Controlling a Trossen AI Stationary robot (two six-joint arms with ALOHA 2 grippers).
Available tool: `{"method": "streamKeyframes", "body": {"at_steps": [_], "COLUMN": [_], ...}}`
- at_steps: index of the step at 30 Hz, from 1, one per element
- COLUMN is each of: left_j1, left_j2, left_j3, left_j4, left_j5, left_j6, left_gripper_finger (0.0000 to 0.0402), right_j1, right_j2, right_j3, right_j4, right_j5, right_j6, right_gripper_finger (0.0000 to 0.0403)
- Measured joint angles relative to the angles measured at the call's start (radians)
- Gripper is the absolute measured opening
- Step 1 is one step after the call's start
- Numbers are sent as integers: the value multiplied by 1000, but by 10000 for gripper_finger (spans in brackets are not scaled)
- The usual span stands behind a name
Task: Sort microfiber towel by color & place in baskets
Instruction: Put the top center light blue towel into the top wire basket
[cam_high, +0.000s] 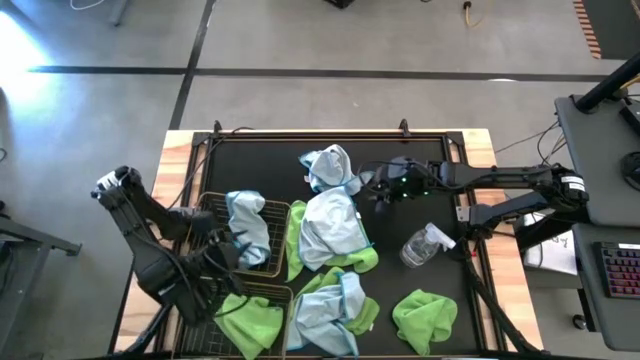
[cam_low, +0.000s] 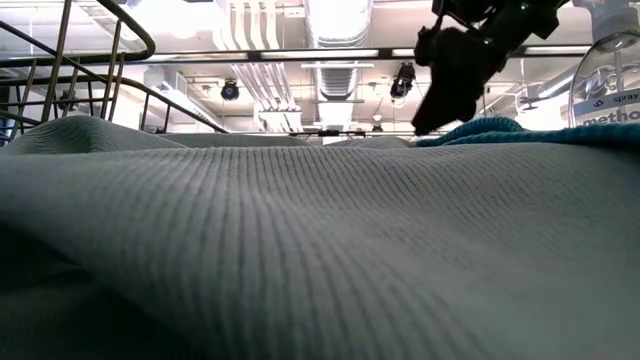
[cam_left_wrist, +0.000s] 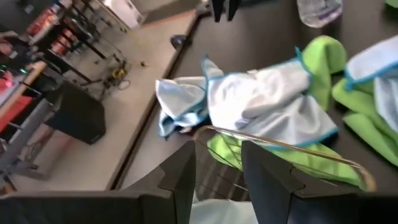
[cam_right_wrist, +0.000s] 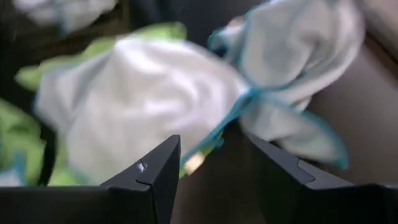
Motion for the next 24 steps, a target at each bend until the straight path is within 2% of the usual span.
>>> {"method": "streamKeyframes", "body": {"at_steps": [4, 6, 11, 16, 20, 24], "left_j1": [0, 0, 0, 0, 0, 0], "left_j2": [-87, -133, -241, -323, -352, -348], "left_j3": [-110, -175, -352, -513, -585, -607], "left_j4": [14, 47, 164, 323, 414, 459], "left_j5": [-81, -120, -186, -278, -365, -430], "left_j6": [-42, -59, -64, -64, -64, -63], "left_gripper_finger": [114, 114, 114, 113, 113, 113], "right_j1": [0, -2, -8, -61, -104, -118], "right_j2": [0, 0, 20, 116, 231, 345], "right_j3": [-1, -1, -2, -2, 14, 49], "right_j4": [50, 72, 160, 263, 309, 392], "right_j5": [205, 248, 194, 193, 145, 143], "right_j6": [17, 5, -33, -33, -15, -10], "right_gripper_finger": [171, 171, 171, 171, 171, 171]}}
